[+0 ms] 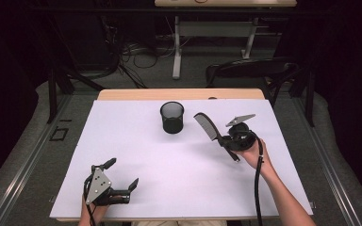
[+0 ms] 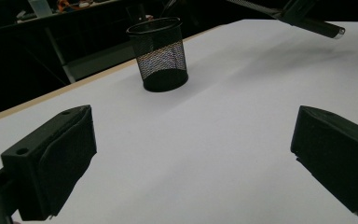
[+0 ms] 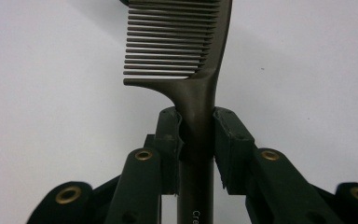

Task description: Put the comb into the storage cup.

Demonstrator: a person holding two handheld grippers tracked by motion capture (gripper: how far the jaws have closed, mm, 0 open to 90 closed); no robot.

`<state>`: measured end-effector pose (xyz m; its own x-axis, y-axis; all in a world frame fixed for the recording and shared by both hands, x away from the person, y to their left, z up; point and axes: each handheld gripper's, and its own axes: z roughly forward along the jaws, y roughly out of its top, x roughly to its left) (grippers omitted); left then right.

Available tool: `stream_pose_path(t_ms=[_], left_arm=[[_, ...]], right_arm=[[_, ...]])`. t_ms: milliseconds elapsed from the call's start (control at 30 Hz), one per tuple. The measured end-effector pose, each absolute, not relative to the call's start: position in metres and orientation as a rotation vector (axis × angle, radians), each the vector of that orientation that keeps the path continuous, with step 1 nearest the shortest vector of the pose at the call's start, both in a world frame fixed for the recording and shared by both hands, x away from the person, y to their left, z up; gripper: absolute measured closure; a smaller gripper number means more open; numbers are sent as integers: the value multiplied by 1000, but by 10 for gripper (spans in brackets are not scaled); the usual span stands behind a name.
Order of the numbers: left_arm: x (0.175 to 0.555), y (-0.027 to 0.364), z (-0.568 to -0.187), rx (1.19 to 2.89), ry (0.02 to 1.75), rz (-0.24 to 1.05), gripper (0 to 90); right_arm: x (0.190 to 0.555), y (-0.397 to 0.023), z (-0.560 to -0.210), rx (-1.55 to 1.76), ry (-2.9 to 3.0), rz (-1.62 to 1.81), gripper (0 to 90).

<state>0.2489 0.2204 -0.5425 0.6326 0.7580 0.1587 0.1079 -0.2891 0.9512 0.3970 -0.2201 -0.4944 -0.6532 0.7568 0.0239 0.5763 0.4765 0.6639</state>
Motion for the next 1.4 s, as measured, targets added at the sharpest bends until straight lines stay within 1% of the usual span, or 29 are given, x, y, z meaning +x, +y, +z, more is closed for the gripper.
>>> stream_pose_path(t_ms=[933, 1400], left_arm=[[248, 220, -543, 1775, 701, 750, 0], [248, 219, -543, 1777, 702, 748, 1]], right_arm=[[389, -217, -480, 1028, 2257, 1172, 730], [385, -207, -477, 957, 2203, 1239, 730]])
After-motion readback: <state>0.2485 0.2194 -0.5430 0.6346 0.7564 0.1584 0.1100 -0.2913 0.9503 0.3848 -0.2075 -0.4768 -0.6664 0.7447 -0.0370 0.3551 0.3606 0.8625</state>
